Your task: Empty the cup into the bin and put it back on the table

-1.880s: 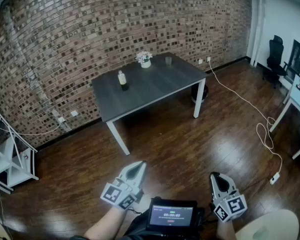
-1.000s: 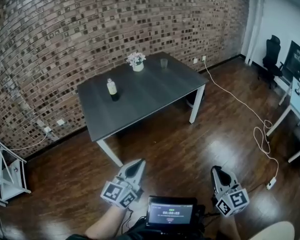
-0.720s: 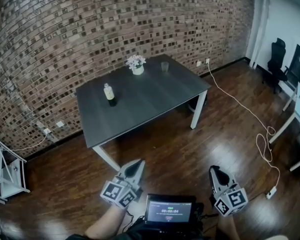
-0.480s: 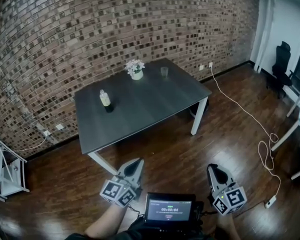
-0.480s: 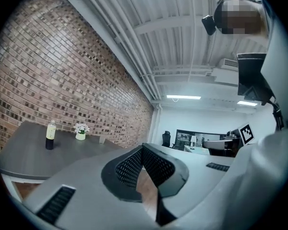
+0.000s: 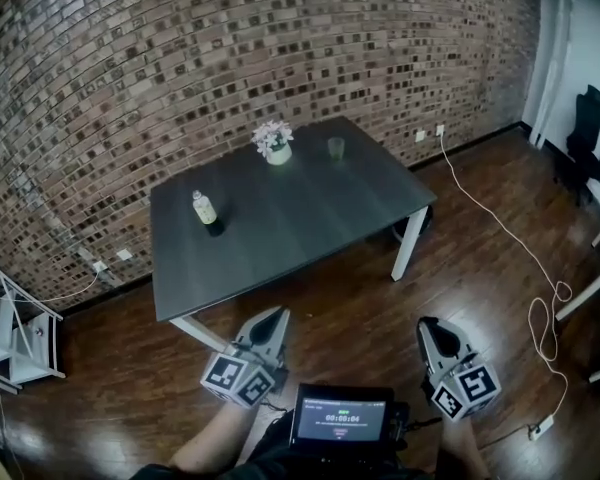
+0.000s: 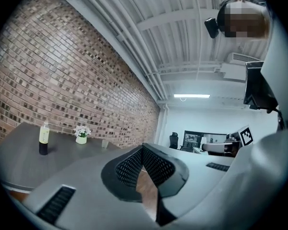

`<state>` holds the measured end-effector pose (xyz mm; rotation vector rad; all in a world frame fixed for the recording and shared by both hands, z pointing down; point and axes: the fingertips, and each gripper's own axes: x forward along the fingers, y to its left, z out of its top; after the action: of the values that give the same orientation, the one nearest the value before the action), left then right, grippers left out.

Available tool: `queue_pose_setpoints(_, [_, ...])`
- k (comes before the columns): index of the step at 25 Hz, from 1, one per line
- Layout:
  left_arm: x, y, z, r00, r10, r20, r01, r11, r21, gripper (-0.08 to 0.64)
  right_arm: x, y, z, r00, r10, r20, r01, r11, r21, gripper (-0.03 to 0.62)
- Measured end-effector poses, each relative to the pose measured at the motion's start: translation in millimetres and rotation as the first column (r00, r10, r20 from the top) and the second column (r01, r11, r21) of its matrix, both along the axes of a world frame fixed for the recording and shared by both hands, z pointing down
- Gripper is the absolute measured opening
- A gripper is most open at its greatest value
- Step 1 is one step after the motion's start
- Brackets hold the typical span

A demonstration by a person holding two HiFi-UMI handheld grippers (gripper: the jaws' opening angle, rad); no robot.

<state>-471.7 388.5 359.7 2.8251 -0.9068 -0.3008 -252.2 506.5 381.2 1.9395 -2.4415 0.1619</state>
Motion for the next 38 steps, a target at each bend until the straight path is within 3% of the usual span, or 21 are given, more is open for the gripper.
queue_pose_setpoints(19, [71,-228,-1,0.999,-0.039,0.010,0.040,0.999,-0.024,0.005,73,-231,-6,1.000,-0.006,-0.021,0.005,0.999,-0.037,0.002])
queue_pose_setpoints(38, [169,-299,6,0.977,-0.210,0.031,0.211,0.976,-0.048,0.005,185,-334,-2,0.981,-0.194,-0.019,0.192,0.980,-0.058,0.001])
